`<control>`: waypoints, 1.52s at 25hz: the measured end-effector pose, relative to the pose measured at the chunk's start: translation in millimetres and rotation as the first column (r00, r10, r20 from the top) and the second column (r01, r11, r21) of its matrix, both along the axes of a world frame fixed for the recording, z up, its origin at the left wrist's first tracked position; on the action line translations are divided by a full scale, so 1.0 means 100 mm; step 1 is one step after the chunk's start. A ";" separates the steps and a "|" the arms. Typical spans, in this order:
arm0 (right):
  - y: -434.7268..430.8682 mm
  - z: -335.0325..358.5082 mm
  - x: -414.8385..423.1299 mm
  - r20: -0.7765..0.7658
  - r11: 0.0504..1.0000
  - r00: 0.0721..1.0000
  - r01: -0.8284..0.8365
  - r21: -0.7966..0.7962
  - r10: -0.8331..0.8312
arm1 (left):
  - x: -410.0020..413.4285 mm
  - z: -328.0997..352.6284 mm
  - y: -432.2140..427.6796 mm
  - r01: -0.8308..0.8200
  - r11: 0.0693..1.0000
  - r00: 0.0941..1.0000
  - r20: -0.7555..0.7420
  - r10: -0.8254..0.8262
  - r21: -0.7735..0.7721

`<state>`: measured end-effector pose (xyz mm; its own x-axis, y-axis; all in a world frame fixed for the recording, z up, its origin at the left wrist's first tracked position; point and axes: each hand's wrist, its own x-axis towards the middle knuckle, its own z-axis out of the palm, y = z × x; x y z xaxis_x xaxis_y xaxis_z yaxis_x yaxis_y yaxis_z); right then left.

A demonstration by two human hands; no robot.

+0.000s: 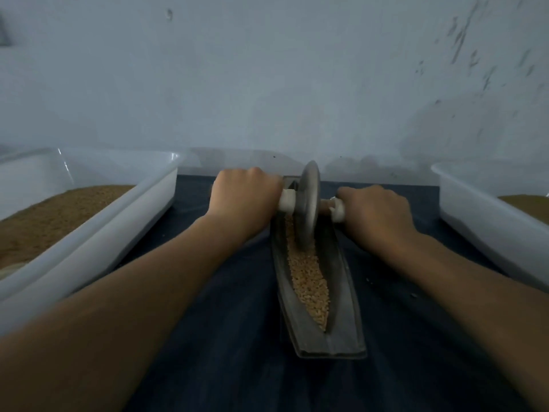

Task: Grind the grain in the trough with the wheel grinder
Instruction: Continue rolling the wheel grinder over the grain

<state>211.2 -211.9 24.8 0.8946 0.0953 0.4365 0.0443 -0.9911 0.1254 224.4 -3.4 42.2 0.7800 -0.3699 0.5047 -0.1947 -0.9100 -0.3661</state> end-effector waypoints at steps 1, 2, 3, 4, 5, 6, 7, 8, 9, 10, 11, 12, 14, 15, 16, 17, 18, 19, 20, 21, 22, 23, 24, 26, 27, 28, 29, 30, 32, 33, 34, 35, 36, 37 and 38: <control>-0.06 0.01 -0.06 0.018 0.998 0.999 -0.044 -0.044 0.044 | -0.06 -0.02 0.07 0.025 1.000 1.000 0.001 -0.025 0.007; -0.14 -0.02 -0.17 0.094 0.989 0.989 -0.104 -0.105 0.114 | -0.18 -0.09 0.17 0.068 0.998 0.997 0.019 -0.069 0.009; -0.19 -0.06 -0.31 0.184 0.975 0.965 -0.157 -0.158 0.185 | -0.31 -0.18 0.27 0.128 0.992 0.990 0.066 -0.129 0.008; -0.23 -0.11 -0.44 0.264 0.965 0.936 -0.187 -0.185 0.233 | -0.43 -0.25 0.35 0.179 0.983 0.976 0.121 -0.182 0.032; -0.26 -0.16 -0.49 0.302 0.962 0.921 -0.196 -0.190 0.247 | -0.48 -0.30 0.39 0.190 0.982 0.971 0.144 -0.191 0.026; -0.25 -0.17 -0.47 0.288 0.967 0.930 -0.183 -0.175 0.228 | -0.46 -0.30 0.39 0.171 0.985 0.979 0.116 -0.168 -0.015; -0.22 -0.17 -0.38 0.263 0.976 0.947 -0.143 -0.166 0.184 | -0.41 -0.28 0.36 0.123 0.992 0.989 0.083 -0.120 -0.039; -0.15 -0.15 -0.25 0.218 0.985 0.969 -0.079 -0.155 0.113 | -0.35 -0.25 0.27 0.058 0.998 0.994 0.092 -0.056 -0.020; -0.08 -0.09 -0.12 0.160 0.996 0.986 -0.043 -0.075 0.055 | -0.26 -0.17 0.15 -0.008 1.000 0.996 0.089 0.010 -0.023; -0.03 -0.03 -0.01 0.071 1.000 0.997 -0.007 0.019 0.005 | -0.14 -0.08 0.05 -0.032 0.999 0.998 0.057 0.034 -0.029; -0.01 0.00 0.06 -0.001 0.996 1.000 0.006 0.092 -0.006 | -0.05 -0.01 -0.04 -0.043 0.999 0.998 0.036 0.043 -0.014; -0.02 0.00 0.09 -0.045 0.993 0.999 0.006 0.114 -0.001 | -0.01 0.04 -0.08 -0.051 0.999 0.999 0.004 0.051 -0.001; -0.11 -0.04 -0.08 0.019 0.998 0.998 -0.060 0.009 0.059 | -0.11 0.03 0.02 0.007 1.000 1.000 0.002 -0.008 0.027; -0.18 -0.10 -0.24 0.119 0.992 0.987 -0.105 -0.065 0.112 | -0.25 -0.06 0.12 0.052 0.998 0.998 0.020 -0.053 0.027; -0.23 -0.14 -0.43 0.198 0.983 0.968 -0.132 -0.130 0.157 | -0.39 -0.16 0.23 0.116 0.993 0.991 0.066 -0.117 0.033; -0.26 -0.16 -0.59 0.254 0.976 0.950 -0.145 -0.161 0.182 | -0.53 -0.23 0.32 0.167 0.985 0.980 0.105 -0.170 0.037; -0.30 -0.16 -0.64 0.261 0.975 0.945 -0.158 -0.155 0.195 | -0.57 -0.26 0.38 0.200 0.980 0.971 0.130 -0.199 0.005; -0.30 -0.15 -0.60 0.259 0.977 0.947 -0.154 -0.148 0.189 | -0.55 -0.28 0.39 0.186 0.982 0.976 0.121 -0.181 -0.030; -0.25 -0.13 -0.54 0.246 0.979 0.955 -0.128 -0.160 0.164 | -0.49 -0.29 0.37 0.147 0.988 0.984 0.102 -0.143 -0.036; -0.16 -0.10 -0.42 0.233 0.979 0.967 -0.063 -0.193 0.108 | -0.40 -0.28 0.29 0.087 0.996 0.993 0.084 -0.085 -0.028; -0.05 -0.04 -0.28 0.197 0.983 0.978 -0.027 -0.182 0.063 | -0.27 -0.25 0.21 0.048 0.997 0.997 0.069 -0.044 -0.060; 0.05 0.04 -0.15 0.142 0.991 0.990 -0.004 -0.137 0.023 | -0.15 -0.21 0.15 0.011 0.993 1.000 0.016 -0.009 -0.119; 0.10 0.11 -0.04 0.100 0.994 0.995 -0.003 -0.111 0.014 | -0.05 -0.17 0.10 -0.022 0.987 0.999 -0.026 0.018 -0.158; 0.08 0.18 0.02 0.043 0.989 0.998 -0.036 -0.141 0.042 | 0.03 -0.17 0.12 -0.050 0.981 0.994 -0.104 0.031 -0.187; 0.03 0.16 -0.07 0.047 0.983 0.995 -0.074 -0.169 0.083 | -0.06 -0.19 0.18 -0.006 0.985 0.997 -0.080 -0.008 -0.171; -0.06 0.08 -0.19 0.086 0.976 0.989 -0.100 -0.193 0.118 | -0.18 -0.24 0.25 0.063 0.991 0.998 -0.005 -0.064 -0.118; -0.13 -0.02 -0.33 0.150 0.972 0.978 -0.114 -0.204 0.146 | -0.31 -0.30 0.31 0.122 0.991 0.990 0.075 -0.118 -0.054; -0.17 -0.12 -0.47 0.220 0.976 0.963 -0.118 -0.184 0.157 | -0.41 -0.34 0.35 0.168 0.986 0.974 0.152 -0.166 -0.003; -0.22 -0.20 -0.46 0.270 0.987 0.952 -0.114 -0.115 0.142 | -0.38 -0.31 0.35 0.158 0.987 0.969 0.195 -0.154 -0.003; -0.18 -0.20 -0.38 0.270 0.991 0.957 -0.077 -0.113 0.106 | -0.32 -0.28 0.29 0.118 0.993 0.976 0.185 -0.116 -0.002; -0.11 -0.16 -0.28 0.249 0.992 0.967 -0.029 -0.124 0.060 | -0.23 -0.25 0.21 0.066 0.998 0.987 0.152 -0.062 -0.021; -0.04 -0.08 -0.15 0.202 0.995 0.979 -0.013 -0.098 0.033 | -0.13 -0.21 0.13 0.023 0.997 0.996 0.086 -0.017 -0.075; 0.03 0.01 -0.03 0.150 0.997 0.988 -0.014 -0.080 0.026 | -0.04 -0.18 0.08 -0.028 0.992 1.000 0.011 0.030 -0.121; 0.09 0.11 0.05 0.110 0.995 0.993 -0.025 -0.094 0.035 | 0.02 -0.16 0.06 -0.061 0.986 0.997 -0.052 0.054 -0.157; 0.11 0.18 0.07 0.067 0.993 0.997 -0.031 -0.117 0.039 | 0.02 -0.16 0.08 -0.077 0.982 0.993 -0.105 0.059 -0.172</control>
